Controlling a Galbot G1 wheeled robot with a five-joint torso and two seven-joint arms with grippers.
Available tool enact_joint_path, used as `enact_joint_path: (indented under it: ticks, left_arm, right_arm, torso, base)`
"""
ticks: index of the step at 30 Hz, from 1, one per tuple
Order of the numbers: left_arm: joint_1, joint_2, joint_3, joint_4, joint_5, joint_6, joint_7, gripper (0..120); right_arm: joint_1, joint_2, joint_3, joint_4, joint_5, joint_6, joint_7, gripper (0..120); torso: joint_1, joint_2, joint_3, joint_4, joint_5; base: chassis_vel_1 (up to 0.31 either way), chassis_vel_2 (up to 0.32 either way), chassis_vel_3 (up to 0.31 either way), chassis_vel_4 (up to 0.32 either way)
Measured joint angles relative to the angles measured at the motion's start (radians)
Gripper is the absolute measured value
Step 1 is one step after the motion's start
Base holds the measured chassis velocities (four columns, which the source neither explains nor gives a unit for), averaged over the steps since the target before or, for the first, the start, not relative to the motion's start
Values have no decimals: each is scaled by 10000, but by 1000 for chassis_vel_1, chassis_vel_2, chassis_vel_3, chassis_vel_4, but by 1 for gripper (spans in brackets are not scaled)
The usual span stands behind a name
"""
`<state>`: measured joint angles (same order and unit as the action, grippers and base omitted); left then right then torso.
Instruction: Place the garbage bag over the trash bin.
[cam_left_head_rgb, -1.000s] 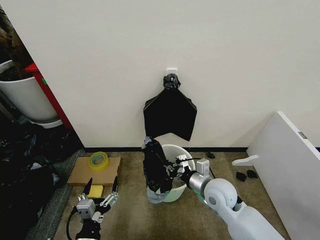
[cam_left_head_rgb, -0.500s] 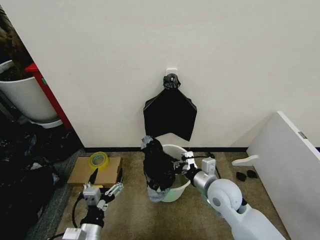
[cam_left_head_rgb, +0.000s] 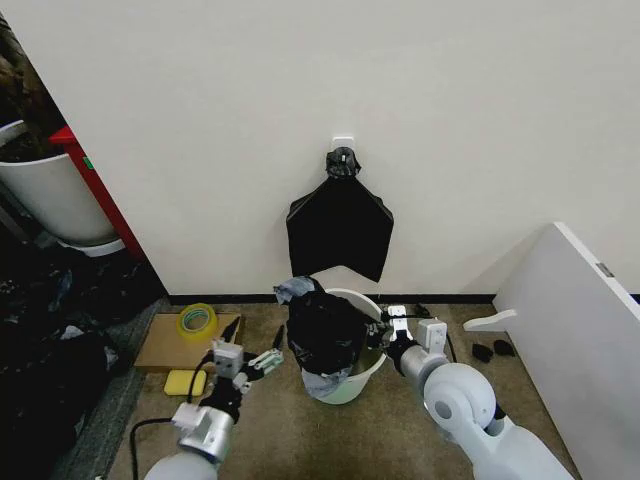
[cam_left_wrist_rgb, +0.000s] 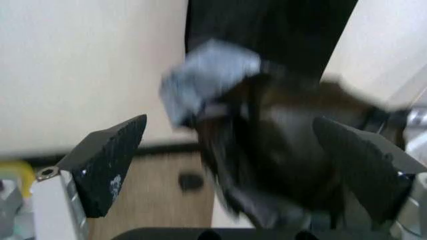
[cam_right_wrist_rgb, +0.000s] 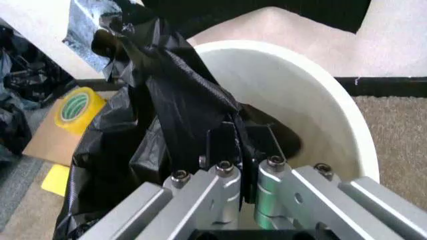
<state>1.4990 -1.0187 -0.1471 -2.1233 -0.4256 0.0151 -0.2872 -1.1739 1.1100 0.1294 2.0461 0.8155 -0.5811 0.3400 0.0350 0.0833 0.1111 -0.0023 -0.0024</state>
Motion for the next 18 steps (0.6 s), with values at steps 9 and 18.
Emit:
enact_joint_path:
  ticks: [9,18]
  left_arm:
    - [-2020,-836,1668,631,-1790,3005,-2128,95]
    - [-3286,-1822,1946,1276,-2681,4387,-4120,93]
  right_arm:
    - [7,21,35,-84,66,-56,119,0]
    - [-63,94,57,-150,38,-77,161,0]
  torso:
    - [0,0,0,1,0]
    - [0,0,0,1,1]
  base:
    - [0,0,0,0]
    - [0,0,0,0]
